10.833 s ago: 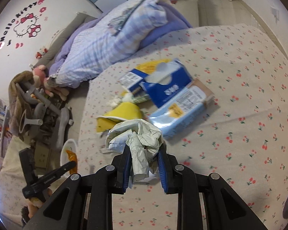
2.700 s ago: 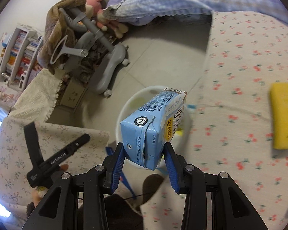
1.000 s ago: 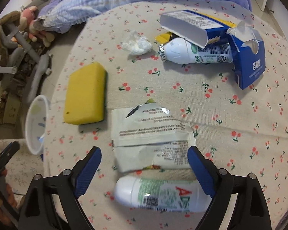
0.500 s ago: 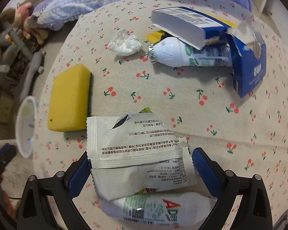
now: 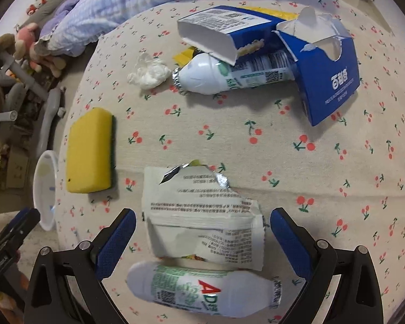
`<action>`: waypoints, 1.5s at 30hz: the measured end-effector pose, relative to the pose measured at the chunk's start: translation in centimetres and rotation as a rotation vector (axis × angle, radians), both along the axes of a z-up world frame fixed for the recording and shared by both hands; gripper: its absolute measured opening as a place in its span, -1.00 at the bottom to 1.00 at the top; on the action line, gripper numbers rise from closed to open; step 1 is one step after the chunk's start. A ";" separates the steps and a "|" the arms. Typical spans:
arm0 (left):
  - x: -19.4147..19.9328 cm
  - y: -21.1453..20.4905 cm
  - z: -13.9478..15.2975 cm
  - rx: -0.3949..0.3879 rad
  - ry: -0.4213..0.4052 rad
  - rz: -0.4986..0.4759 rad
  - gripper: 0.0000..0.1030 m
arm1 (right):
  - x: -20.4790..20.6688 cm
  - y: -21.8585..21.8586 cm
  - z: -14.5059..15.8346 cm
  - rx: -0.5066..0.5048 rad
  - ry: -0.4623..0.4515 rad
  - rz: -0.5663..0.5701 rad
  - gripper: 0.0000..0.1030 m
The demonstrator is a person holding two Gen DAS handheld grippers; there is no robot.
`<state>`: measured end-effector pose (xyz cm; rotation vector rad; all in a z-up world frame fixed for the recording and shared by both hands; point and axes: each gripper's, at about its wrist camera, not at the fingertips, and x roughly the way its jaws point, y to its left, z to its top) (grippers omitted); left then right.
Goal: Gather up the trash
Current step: 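Lower the right tool onto the white wrapper packet and grasp it, then grasp the yellow sponge with the left tool while the right tool holds the wrapper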
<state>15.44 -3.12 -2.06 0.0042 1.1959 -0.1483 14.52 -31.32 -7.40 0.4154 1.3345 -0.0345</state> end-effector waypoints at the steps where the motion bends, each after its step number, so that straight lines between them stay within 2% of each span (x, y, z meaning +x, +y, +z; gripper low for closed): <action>1: 0.0 -0.1 -0.1 -0.001 0.001 -0.002 0.94 | -0.1 -0.1 0.1 -0.006 -0.001 0.000 0.94; 6: 0.1 -0.8 0.0 -0.010 0.005 -0.010 0.94 | 0.0 1.3 -0.3 -0.107 0.016 0.059 0.91; 10: 0.4 -1.5 0.0 -0.021 0.004 -0.008 0.94 | -0.3 1.4 0.1 -0.041 0.012 0.050 0.91; 14: 0.5 -2.0 0.0 -0.033 0.006 -0.002 0.94 | -0.2 1.9 -0.3 -0.111 0.006 0.084 0.90; 17: 0.6 -2.5 -0.1 -0.044 0.013 -0.003 0.94 | -0.1 2.5 0.0 -0.191 0.003 0.100 0.64; 19: 0.7 -3.0 -0.1 -0.051 0.013 -0.008 0.94 | -0.3 2.2 0.3 -0.192 -0.010 0.097 0.47; 20: 0.7 -3.2 0.0 -0.055 0.012 -0.010 0.94 | -0.4 1.8 0.6 -0.190 -0.019 0.084 0.20; 22: 0.7 -3.8 0.0 -0.068 0.008 -0.016 0.94 | -0.7 0.6 1.0 -0.147 -0.032 0.050 0.08; 23: 0.8 -4.0 0.1 -0.075 0.005 -0.017 0.94 | -0.8 0.1 1.1 -0.127 -0.036 0.035 -0.06; 24: 0.8 -4.3 0.1 -0.085 0.003 -0.017 0.94 | -1.0 -0.6 1.3 -0.096 -0.043 0.013 -0.31; 27: 1.1 -5.5 0.0 -0.128 -0.001 -0.026 0.94 | -1.6 -2.8 2.1 0.022 -0.083 -0.040 -0.63; 31: 1.7 -7.2 -0.5 -0.162 -0.003 -0.049 0.69 | -2.5 -4.8 3.1 0.055 -0.121 -0.086 -0.72; 36: 2.3 -9.4 -1.8 -0.177 0.005 -0.085 0.24 | -3.7 -5.7 4.2 0.106 -0.150 -0.124 -0.73; 37: 2.4 -9.6 -2.0 -0.170 0.005 -0.088 0.09 | -3.9 -6.0 4.4 0.107 -0.155 -0.126 -0.73; 42: 2.8 -9.9 -2.4 -0.145 -0.004 -0.077 -0.10 | -4.5 -6.3 5.2 0.109 -0.173 -0.130 -0.73; 45: 2.8 -9.9 -2.1 -0.131 -0.014 -0.086 -0.31 | -4.6 -6.3 5.4 0.106 -0.179 -0.132 -0.73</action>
